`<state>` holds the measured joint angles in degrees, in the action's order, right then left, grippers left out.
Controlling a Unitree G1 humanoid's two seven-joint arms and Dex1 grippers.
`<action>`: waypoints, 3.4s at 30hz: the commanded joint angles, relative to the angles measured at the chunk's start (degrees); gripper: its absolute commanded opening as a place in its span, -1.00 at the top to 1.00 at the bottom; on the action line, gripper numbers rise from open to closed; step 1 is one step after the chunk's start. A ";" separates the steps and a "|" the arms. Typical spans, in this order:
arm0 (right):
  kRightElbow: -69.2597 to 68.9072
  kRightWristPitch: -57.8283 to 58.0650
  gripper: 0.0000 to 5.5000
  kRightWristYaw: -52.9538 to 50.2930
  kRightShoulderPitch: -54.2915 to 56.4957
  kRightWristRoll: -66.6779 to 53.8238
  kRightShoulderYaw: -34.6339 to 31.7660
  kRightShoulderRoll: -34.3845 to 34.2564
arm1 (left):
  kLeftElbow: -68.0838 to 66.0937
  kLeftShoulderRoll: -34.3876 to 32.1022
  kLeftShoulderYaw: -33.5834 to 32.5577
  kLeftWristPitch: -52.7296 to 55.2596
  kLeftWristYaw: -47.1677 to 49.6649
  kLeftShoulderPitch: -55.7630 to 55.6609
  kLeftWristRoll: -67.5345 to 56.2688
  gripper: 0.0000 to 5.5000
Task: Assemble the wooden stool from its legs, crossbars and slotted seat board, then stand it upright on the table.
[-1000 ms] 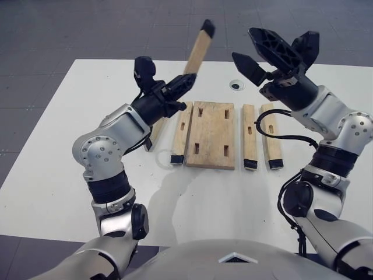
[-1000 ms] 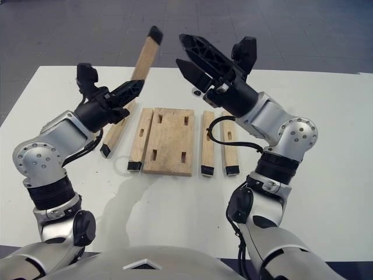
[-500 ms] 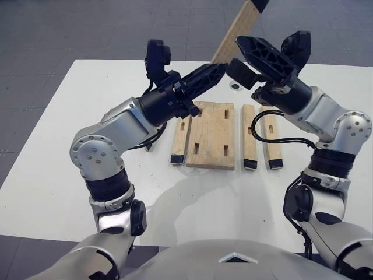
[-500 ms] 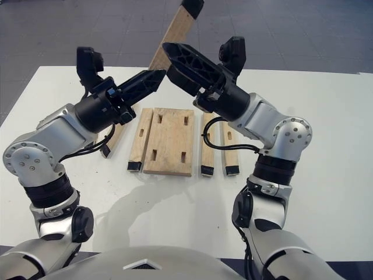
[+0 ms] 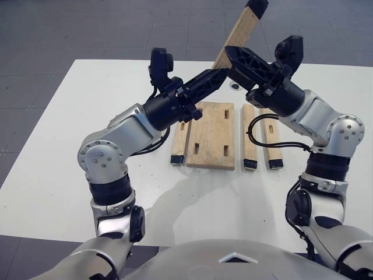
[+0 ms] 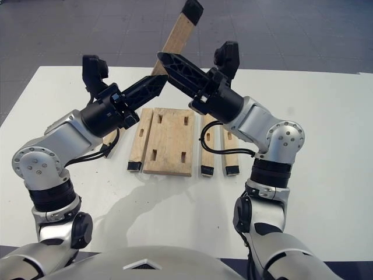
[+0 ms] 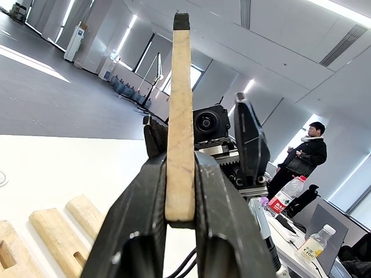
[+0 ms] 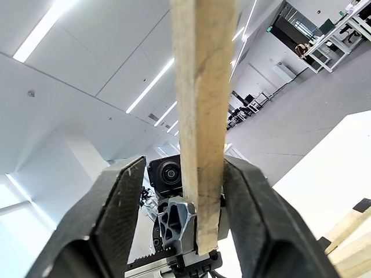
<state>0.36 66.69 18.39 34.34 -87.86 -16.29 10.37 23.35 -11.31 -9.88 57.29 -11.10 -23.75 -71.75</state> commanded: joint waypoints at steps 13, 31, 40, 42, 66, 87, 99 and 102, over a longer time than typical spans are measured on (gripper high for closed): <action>0.31 0.07 0.69 7.28 3.45 -5.04 2.42 2.54 | -6.21 -2.69 -0.08 -1.41 -1.04 2.76 -3.06 0.84; 3.22 0.58 0.85 22.20 2.06 11.88 8.75 15.23 | -10.83 -24.46 -4.43 6.62 -15.29 -1.68 -21.70 0.23; -3.73 3.40 0.85 35.68 3.38 18.80 18.26 18.07 | -17.65 -26.46 5.57 13.94 -31.02 -13.02 -12.99 0.23; -4.79 3.60 0.85 36.34 3.51 18.80 18.59 17.90 | -18.27 -26.28 6.84 13.46 -32.26 -13.34 -9.49 0.23; -8.39 3.08 0.85 35.69 -0.93 24.96 22.95 14.62 | -19.64 -23.44 6.82 14.98 -36.59 -16.95 1.10 0.23; -7.98 2.15 0.85 33.59 -1.76 27.13 20.06 12.62 | -24.29 -23.07 -10.11 13.00 -24.64 -20.96 0.07 0.23; -8.60 2.65 0.85 29.50 -1.62 25.93 17.32 10.31 | 0.04 -30.58 18.48 -6.39 -2.87 11.39 49.83 0.23; -8.85 2.89 0.85 28.96 -1.78 25.71 16.94 9.94 | -1.97 -30.70 19.22 -8.97 -2.95 12.89 54.65 0.23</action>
<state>-7.68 68.94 47.99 32.68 -61.13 1.19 20.72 22.70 -41.39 9.03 50.25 -14.28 -11.67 -19.90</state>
